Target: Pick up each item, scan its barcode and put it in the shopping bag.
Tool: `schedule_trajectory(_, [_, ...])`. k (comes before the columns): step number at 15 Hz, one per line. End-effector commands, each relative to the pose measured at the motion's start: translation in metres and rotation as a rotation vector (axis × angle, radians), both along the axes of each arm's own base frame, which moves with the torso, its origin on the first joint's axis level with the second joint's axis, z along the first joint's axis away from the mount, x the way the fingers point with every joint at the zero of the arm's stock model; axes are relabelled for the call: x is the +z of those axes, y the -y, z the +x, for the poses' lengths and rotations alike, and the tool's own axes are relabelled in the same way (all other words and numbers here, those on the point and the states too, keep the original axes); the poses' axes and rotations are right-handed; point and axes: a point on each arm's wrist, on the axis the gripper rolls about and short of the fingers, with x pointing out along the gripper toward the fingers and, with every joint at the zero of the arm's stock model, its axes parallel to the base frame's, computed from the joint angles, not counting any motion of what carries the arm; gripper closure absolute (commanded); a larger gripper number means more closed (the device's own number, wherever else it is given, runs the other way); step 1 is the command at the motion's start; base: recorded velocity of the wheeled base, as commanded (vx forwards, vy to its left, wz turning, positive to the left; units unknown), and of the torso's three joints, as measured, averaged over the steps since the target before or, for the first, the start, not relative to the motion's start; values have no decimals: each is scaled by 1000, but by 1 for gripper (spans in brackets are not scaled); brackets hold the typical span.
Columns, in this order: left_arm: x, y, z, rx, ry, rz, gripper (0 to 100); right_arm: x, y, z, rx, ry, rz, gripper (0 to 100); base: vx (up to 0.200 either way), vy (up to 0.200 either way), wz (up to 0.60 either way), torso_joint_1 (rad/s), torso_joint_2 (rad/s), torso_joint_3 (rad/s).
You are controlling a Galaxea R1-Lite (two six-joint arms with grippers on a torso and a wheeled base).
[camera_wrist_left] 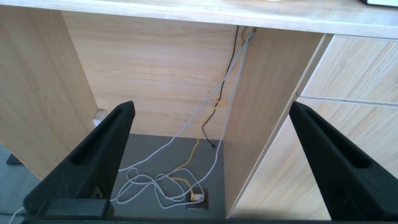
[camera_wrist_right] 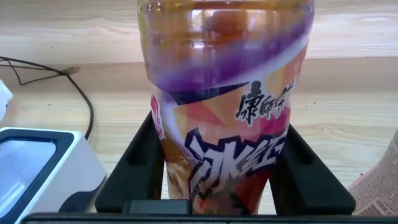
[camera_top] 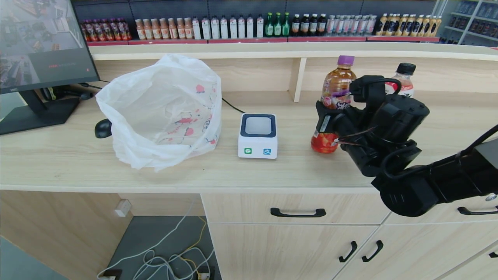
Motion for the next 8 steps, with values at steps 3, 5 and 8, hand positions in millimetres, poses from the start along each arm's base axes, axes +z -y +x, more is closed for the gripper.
schedule_trajectory(3, [0, 0, 0, 0, 1, 0, 0, 17, 2, -21, 21, 31, 23, 100, 0, 0, 0, 0, 0, 0])
schedule_trajectory(5, [0, 0, 0, 0, 1, 0, 0, 18, 4, -34, 34, 21, 27, 100, 0, 0, 0, 0, 0, 0])
schedule_trajectory(8, [0, 0, 0, 1, 1, 0, 0, 22, 2, -61, 81, 13, 49, 100, 0, 0, 0, 0, 0, 0])
